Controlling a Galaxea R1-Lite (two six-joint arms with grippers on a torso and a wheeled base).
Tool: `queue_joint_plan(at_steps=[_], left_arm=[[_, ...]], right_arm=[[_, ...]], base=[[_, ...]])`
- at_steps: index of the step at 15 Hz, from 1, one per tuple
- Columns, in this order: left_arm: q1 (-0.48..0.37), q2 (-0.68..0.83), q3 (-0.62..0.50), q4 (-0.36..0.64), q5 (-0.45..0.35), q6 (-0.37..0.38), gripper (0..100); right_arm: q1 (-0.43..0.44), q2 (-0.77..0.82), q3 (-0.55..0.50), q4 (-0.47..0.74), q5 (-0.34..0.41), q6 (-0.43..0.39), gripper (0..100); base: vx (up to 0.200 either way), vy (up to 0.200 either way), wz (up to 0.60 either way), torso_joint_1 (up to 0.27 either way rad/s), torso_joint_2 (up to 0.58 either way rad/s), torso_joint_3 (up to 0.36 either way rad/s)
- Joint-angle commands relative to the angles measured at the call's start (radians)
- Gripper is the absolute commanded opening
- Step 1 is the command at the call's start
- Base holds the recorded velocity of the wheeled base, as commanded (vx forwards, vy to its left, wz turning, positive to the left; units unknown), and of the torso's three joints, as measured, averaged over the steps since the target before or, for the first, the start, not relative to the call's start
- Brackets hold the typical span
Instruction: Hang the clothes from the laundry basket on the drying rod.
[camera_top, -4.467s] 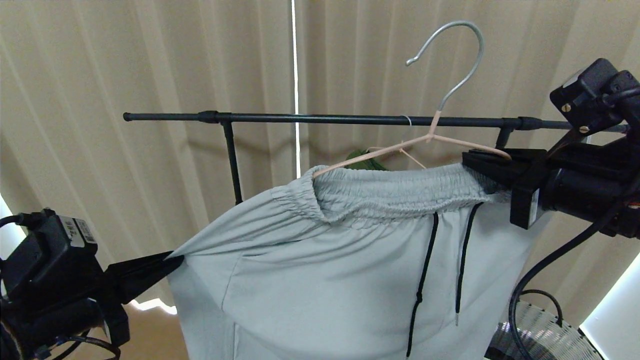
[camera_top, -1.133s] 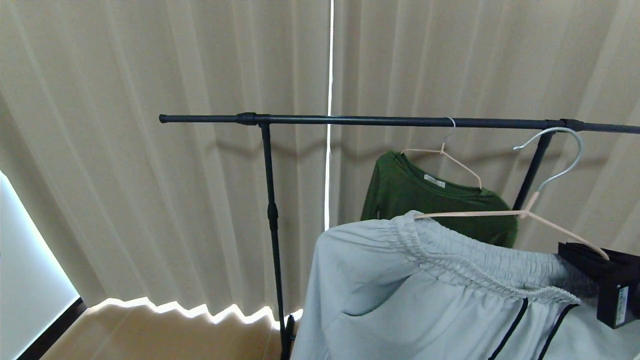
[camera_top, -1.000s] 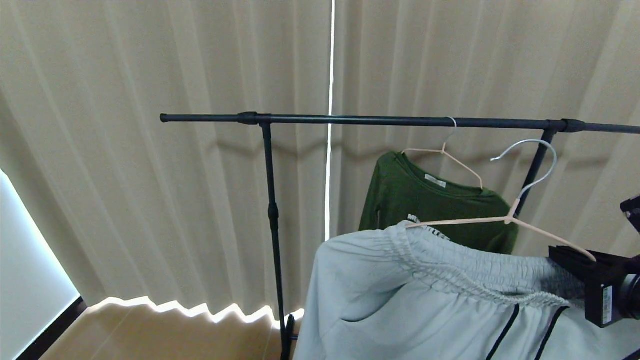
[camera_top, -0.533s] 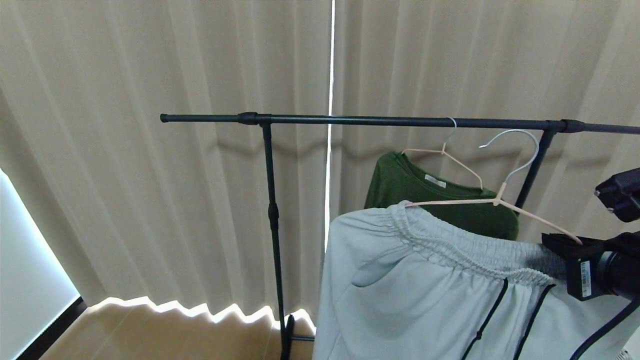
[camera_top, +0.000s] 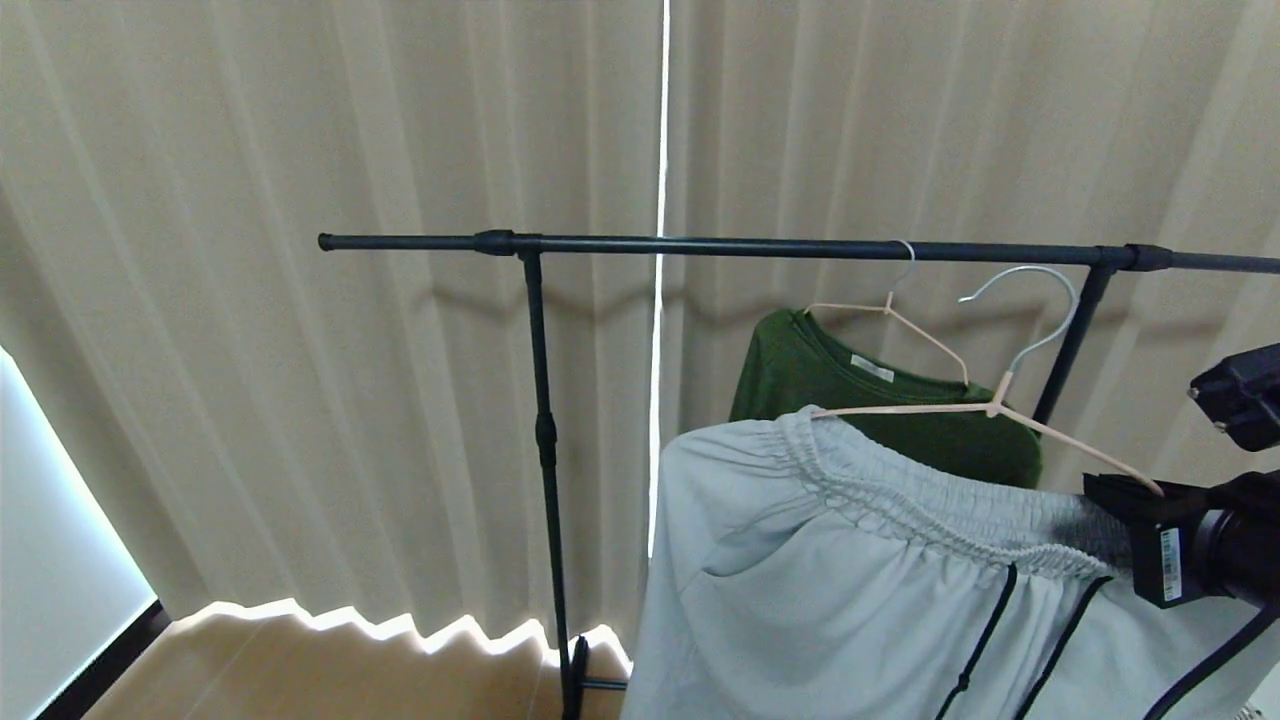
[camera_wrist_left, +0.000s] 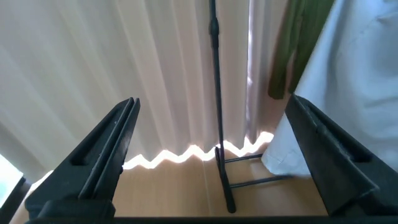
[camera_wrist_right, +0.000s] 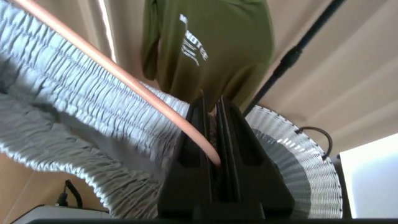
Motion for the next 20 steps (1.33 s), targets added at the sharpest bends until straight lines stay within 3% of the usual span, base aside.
queue_joint_plan(at_steps=[1, 11, 15, 20], left_arm=[[0.001, 0.003, 0.000, 0.000, 0.001, 0.003, 100], [0.001, 0.003, 0.000, 0.000, 0.001, 0.017, 100], [0.001, 0.003, 0.000, 0.000, 0.001, 0.021, 100], [0.002, 0.003, 0.000, 0.000, 0.002, 0.044, 100]], right_arm=[[0.001, 0.000, 0.000, 0.000, -0.001, -0.001, 0], [0.001, 0.053, -0.020, -0.001, -0.002, -0.001, 0], [-0.002, 0.113, -0.026, -0.067, -0.034, -0.002, 0], [-0.002, 0.211, -0.109, -0.087, -0.117, -0.022, 0]], base=[[0.200, 0.000, 0.00, 0.007, 0.00, 0.002], [0.200, 0.000, 0.00, 0.005, 0.00, 0.003], [0.200, 0.000, 0.00, 0.001, 0.00, 0.000], [0.000, 0.000, 0.00, 0.000, 0.00, 0.000]])
